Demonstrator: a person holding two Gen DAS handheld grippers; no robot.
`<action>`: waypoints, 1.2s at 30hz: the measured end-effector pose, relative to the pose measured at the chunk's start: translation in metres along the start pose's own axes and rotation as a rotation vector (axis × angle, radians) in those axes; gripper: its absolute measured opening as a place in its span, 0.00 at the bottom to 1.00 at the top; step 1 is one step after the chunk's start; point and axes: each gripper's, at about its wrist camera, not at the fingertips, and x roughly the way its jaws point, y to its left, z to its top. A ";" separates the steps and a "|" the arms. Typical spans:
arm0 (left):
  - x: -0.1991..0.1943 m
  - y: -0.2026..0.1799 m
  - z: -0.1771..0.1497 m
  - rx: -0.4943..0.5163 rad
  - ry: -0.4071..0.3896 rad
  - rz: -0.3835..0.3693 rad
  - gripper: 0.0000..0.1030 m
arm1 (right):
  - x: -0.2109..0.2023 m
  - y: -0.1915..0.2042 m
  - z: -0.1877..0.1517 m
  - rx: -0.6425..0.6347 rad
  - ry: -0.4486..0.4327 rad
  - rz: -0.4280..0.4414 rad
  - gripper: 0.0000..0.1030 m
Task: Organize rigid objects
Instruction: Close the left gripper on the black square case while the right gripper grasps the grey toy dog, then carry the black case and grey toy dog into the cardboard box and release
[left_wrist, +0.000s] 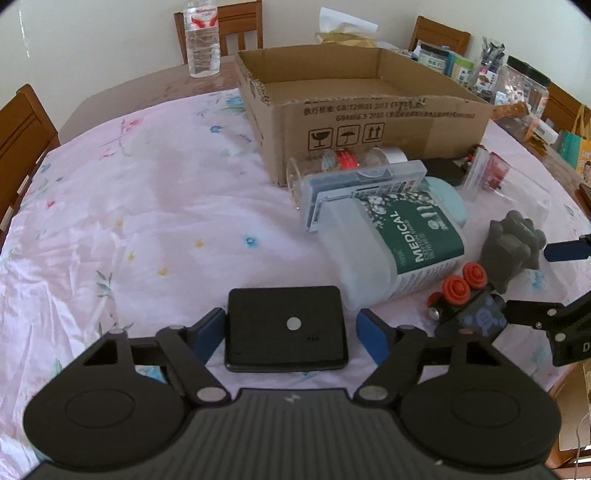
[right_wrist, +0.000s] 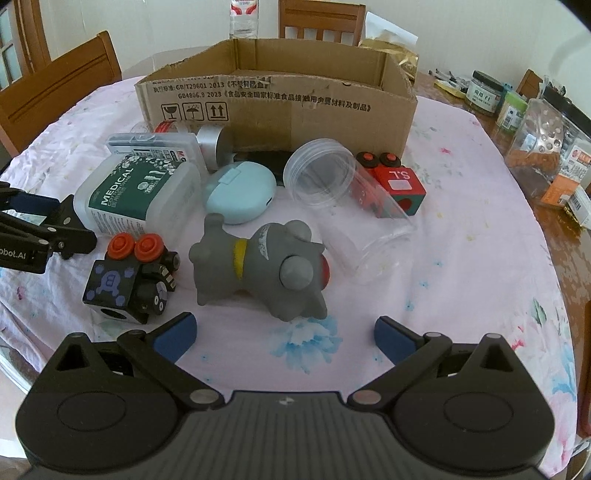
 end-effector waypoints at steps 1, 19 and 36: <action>0.000 0.000 0.000 0.001 -0.002 0.000 0.72 | 0.000 0.001 0.001 -0.002 0.000 0.005 1.00; -0.007 0.003 -0.006 0.001 0.013 -0.006 0.68 | -0.009 0.010 0.007 0.022 -0.027 0.018 0.75; -0.006 0.000 -0.006 -0.011 0.001 0.008 0.67 | -0.003 0.012 0.009 0.020 -0.025 -0.008 0.77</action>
